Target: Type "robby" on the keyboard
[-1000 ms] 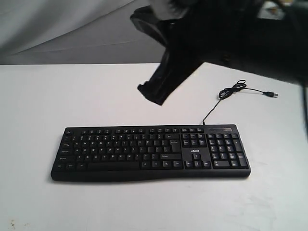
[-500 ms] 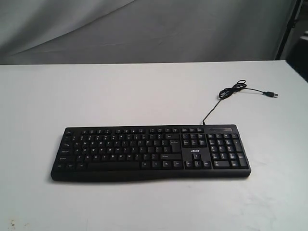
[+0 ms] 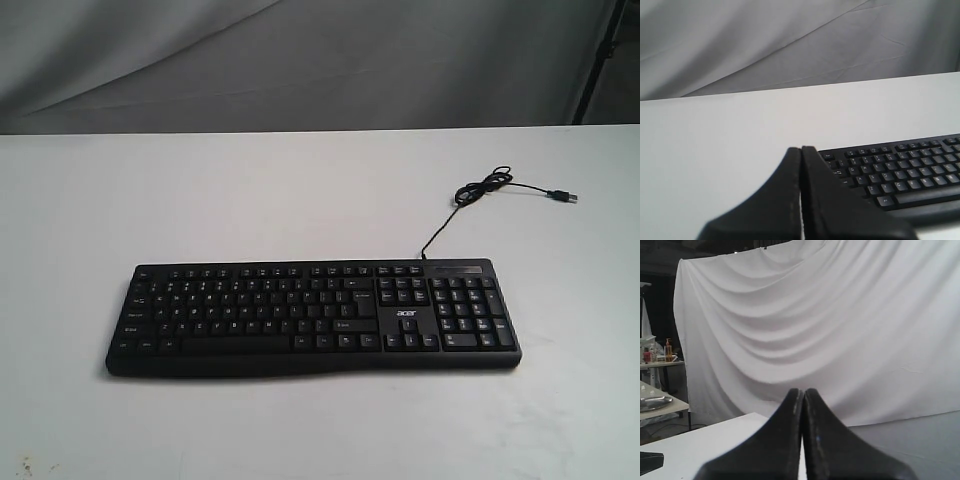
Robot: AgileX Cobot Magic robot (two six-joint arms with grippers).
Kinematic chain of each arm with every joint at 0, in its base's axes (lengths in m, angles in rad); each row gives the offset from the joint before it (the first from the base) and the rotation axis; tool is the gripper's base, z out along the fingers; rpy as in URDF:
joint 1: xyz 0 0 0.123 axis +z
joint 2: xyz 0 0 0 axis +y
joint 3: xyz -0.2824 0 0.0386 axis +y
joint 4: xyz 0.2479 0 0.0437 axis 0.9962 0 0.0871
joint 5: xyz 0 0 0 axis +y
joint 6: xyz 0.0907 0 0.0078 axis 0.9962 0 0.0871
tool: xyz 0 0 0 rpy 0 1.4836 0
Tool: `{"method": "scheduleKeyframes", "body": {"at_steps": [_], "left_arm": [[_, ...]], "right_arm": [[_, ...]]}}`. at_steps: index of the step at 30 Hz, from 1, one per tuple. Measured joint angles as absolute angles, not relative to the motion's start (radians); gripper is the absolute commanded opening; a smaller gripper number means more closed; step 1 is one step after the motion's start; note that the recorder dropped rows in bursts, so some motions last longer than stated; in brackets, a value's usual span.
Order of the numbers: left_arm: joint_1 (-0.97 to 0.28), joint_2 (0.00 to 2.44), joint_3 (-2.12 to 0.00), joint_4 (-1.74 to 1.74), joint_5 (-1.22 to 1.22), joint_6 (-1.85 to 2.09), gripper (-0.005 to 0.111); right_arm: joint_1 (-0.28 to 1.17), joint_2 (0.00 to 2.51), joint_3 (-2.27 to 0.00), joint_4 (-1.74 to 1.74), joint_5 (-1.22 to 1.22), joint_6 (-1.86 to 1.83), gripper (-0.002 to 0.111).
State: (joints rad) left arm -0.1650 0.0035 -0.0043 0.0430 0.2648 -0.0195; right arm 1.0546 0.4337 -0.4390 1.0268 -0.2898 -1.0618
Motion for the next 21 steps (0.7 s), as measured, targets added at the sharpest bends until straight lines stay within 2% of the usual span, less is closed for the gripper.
{"method": "scheduleKeyframes", "body": {"at_steps": [9, 14, 21], "left_arm": [[-0.165, 0.003, -0.004, 0.043, 0.265, -0.02, 0.0], [-0.165, 0.003, -0.004, 0.043, 0.265, -0.02, 0.0], [-0.165, 0.003, -0.004, 0.043, 0.265, -0.02, 0.0]], "right_arm": [[1.025, 0.389, -0.439, 1.064, -0.357, -1.055, 0.0], [0.822, 0.311, -0.389, 1.185, -0.369, -1.055, 0.0], [0.452, 0.18, -0.177, 1.269, -0.343, -1.049, 0.0]]}}
